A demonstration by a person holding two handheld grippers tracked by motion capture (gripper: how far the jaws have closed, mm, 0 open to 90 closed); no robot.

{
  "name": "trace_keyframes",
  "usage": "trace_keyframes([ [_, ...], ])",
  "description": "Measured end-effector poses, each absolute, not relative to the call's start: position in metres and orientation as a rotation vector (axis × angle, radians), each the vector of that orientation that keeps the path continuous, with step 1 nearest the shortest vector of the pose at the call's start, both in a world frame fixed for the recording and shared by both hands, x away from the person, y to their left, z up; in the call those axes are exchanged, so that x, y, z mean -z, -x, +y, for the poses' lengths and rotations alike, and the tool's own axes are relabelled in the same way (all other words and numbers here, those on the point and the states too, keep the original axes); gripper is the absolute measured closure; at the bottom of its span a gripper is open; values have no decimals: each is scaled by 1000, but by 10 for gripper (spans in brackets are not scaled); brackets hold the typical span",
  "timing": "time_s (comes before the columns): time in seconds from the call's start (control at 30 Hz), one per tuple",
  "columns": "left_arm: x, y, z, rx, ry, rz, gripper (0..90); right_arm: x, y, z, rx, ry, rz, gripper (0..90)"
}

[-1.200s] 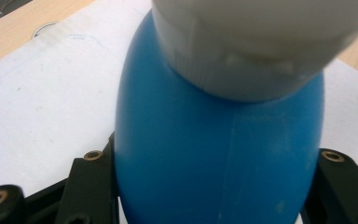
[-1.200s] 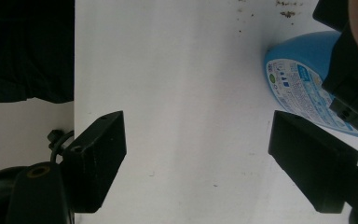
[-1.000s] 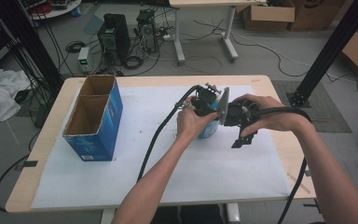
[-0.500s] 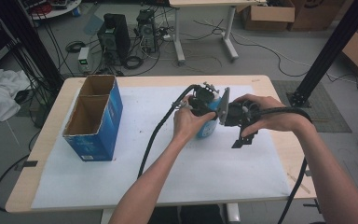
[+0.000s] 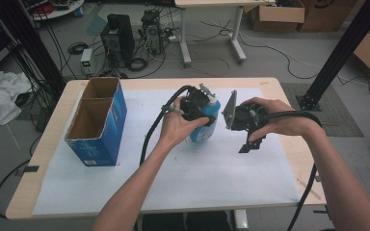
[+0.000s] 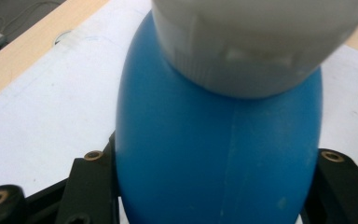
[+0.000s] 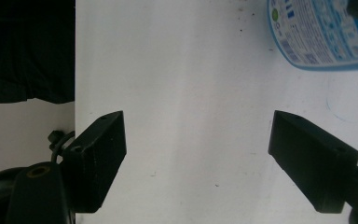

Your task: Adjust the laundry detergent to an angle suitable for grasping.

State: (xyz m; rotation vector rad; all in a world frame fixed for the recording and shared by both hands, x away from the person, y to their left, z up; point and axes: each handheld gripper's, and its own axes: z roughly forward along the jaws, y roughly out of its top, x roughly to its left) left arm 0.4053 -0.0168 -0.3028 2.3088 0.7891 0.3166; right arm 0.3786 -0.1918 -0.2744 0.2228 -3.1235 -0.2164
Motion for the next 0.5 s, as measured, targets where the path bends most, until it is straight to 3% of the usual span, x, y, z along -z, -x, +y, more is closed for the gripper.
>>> trace_keyframes([
  [0.5,298,-361,26,-162,-2366,586,430,276,-378,-187,210,-227,-3118,190],
])
